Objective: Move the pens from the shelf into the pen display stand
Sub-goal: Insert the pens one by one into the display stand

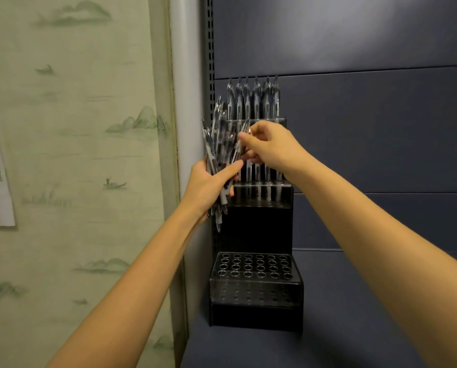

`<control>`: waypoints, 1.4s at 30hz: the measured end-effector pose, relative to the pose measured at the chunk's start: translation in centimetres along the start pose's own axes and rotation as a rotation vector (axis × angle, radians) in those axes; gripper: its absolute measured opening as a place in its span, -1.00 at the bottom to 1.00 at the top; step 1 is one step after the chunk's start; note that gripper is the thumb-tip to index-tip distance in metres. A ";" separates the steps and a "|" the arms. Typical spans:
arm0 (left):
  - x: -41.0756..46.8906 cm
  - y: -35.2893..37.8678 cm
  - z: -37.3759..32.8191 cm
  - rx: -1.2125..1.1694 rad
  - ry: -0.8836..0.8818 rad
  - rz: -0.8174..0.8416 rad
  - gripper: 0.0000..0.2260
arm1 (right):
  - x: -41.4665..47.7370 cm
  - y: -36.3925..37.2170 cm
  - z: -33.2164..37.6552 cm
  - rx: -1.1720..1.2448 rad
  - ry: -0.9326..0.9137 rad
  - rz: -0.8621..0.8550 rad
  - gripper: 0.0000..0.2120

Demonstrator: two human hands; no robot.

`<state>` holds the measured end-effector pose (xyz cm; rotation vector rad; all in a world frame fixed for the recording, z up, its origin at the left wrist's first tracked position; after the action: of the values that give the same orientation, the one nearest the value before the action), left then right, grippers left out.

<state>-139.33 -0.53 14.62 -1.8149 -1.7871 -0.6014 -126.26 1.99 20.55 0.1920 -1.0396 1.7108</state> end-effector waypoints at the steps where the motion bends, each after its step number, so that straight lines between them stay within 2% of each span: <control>1: 0.0 -0.1 0.0 0.005 0.003 0.001 -0.92 | 0.1 -0.3 0.0 0.051 0.001 -0.019 -0.82; 5: 0.2 -0.7 -0.1 0.030 0.012 -0.015 -0.92 | 0.3 -2.3 0.5 0.189 -0.042 -0.158 -0.90; 8: 0.3 -1.3 0.0 0.079 0.040 -0.044 -0.88 | 0.6 -4.1 0.2 0.038 -0.063 -0.274 -0.91; 10: 0.5 -1.6 0.1 0.075 0.041 -0.068 -0.81 | 0.8 -4.6 -0.3 -0.067 -0.060 -0.295 -0.82; 16: 1.0 -1.9 0.2 0.031 0.029 -0.083 -0.78 | 1.3 -3.8 -1.3 -0.284 -0.058 -0.290 -0.78; 21: 1.2 -1.9 0.3 -0.006 0.029 -0.094 -0.78 | 2.0 -3.0 -2.1 -0.355 -0.018 -0.252 -0.76; 42: 1.2 -1.9 0.9 -0.029 0.025 -0.075 -0.79 | 2.2 -0.8 -4.8 -0.445 0.117 -0.068 -0.70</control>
<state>-141.23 0.92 14.79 -1.7583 -1.8449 -0.6797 -124.77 6.99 19.37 -0.1550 -1.2797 1.3727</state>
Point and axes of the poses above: each hand's wrist, its own x-axis towards the middle knuckle, its own y-axis out of the palm, z = x × y, the point moved 2 cm from there along x, towards the middle knuckle, and after that the axes turned 9 degrees about z, right-handed, at the moved point
